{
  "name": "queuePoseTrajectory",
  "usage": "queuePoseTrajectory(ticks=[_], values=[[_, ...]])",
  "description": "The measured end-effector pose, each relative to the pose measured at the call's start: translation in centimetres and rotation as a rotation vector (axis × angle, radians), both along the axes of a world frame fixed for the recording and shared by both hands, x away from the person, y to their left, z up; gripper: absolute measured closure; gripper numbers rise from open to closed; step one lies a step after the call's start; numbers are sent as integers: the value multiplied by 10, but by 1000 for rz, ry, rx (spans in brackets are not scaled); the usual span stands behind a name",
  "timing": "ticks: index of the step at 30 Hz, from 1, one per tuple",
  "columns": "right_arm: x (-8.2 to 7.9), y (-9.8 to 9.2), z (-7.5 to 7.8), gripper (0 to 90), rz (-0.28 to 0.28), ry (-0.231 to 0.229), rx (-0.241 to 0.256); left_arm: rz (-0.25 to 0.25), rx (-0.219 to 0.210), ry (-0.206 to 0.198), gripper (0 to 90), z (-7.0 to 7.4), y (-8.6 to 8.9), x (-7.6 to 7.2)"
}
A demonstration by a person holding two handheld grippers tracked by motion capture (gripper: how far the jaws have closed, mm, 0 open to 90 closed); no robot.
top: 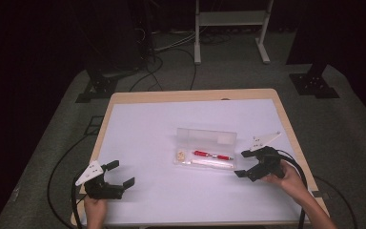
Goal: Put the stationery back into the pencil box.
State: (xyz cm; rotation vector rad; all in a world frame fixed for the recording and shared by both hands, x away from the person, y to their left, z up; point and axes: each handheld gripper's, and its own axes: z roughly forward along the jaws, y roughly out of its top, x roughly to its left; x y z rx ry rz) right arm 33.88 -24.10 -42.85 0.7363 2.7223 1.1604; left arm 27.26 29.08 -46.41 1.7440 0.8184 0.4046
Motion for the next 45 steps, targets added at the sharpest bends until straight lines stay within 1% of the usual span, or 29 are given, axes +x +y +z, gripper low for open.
queuePoseTrajectory(ticks=[6, 8, 10, 19, 24, 33, 37, 43, 45], values=[[-3, -7, 0, 152, -18, 4, 9, 0, 2, 1, 0, 0, 0, 0], [-4, -9, -1, 150, -22, -1, 5, 0, 4, 2, 0, 0, 0, 0], [-4, -10, -1, 150, -25, 4, 3, -1, 6, 2, 0, 0, 0, 0], [-10, -21, -6, 150, -42, 11, 17, 1, 6, 2, 0, 0, 0, 0], [-13, -29, -6, 149, -64, 13, 24, 1, 6, 0, 0, 0, 0, 0], [-16, -38, -7, 148, -84, 13, 33, 1, 6, 1, 0, 0, 0, 0], [-18, -41, -9, 148, -87, 9, 27, 1, 6, 1, 0, 0, 0, 0], [-20, -46, -15, 148, -114, 20, 25, 1, 6, 1, 0, 0, 0, 0], [-21, -47, -17, 148, -111, 22, 28, 0, 7, 2, 0, 0, 0, 0]])
